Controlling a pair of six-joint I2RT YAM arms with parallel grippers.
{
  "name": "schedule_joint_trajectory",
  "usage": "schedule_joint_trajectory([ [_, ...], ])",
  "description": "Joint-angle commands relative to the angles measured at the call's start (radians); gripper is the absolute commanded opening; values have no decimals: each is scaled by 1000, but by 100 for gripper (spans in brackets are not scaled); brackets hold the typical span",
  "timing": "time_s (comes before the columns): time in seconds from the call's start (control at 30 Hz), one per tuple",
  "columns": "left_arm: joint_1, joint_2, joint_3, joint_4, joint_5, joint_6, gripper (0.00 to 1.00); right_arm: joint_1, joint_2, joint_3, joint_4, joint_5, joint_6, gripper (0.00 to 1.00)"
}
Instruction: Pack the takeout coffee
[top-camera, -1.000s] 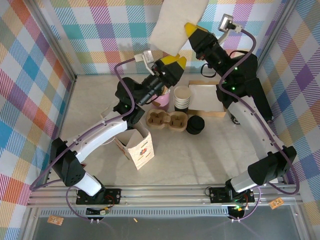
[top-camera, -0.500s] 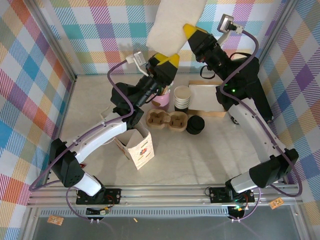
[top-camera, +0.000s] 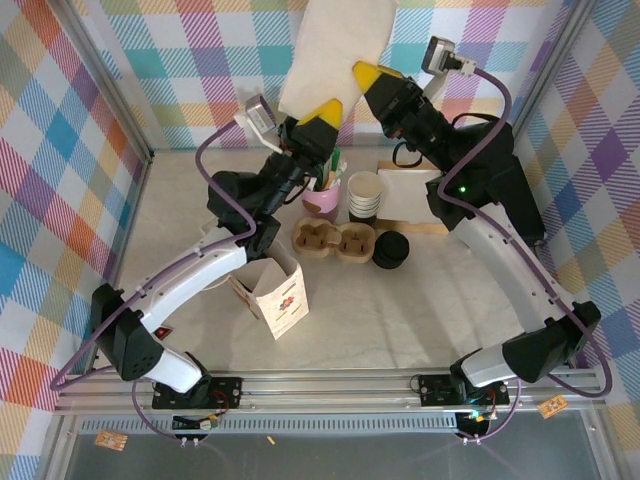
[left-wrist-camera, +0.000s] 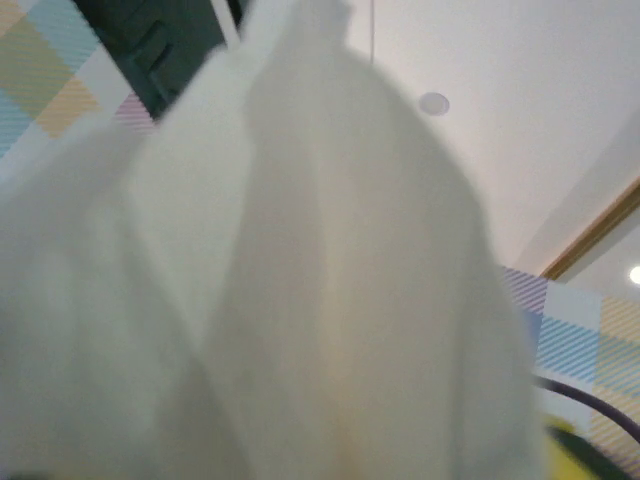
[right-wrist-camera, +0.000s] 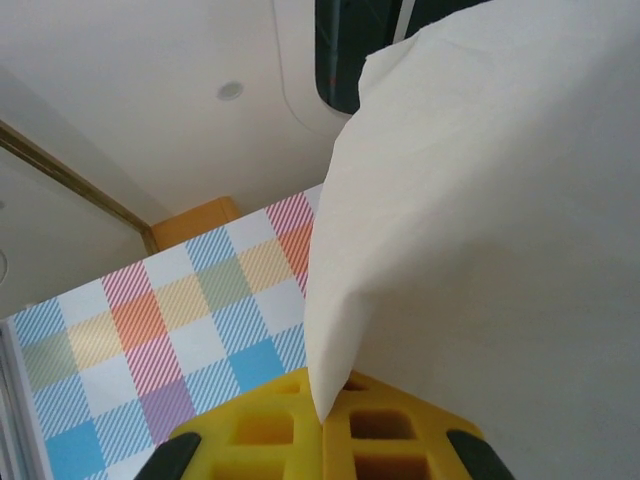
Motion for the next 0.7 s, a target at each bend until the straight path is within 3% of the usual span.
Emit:
schedule_joint_trajectory([
  [0.0, -6, -61, -21, 72, 20, 23, 18, 6, -39, -6, 13, -6, -22, 0],
  [0.1, -7, -97, -44, 41, 32, 46, 0, 7, -50, -10, 10, -7, -26, 3],
  [0.17, -6, -119, -54, 4, 56, 62, 0, 6, -57, -10, 9, -14, -28, 13],
  [0.23, -6, -142, -55, -47, 95, 79, 0, 7, -63, -10, 1, -17, -29, 31],
  [0.4, -4, -175, -29, -185, 234, 97, 0, 6, -61, 23, -16, -78, -20, 51],
  [0.67, -4, -219, -13, -341, 346, 127, 0, 4, -77, 19, -36, -107, 10, 52],
])
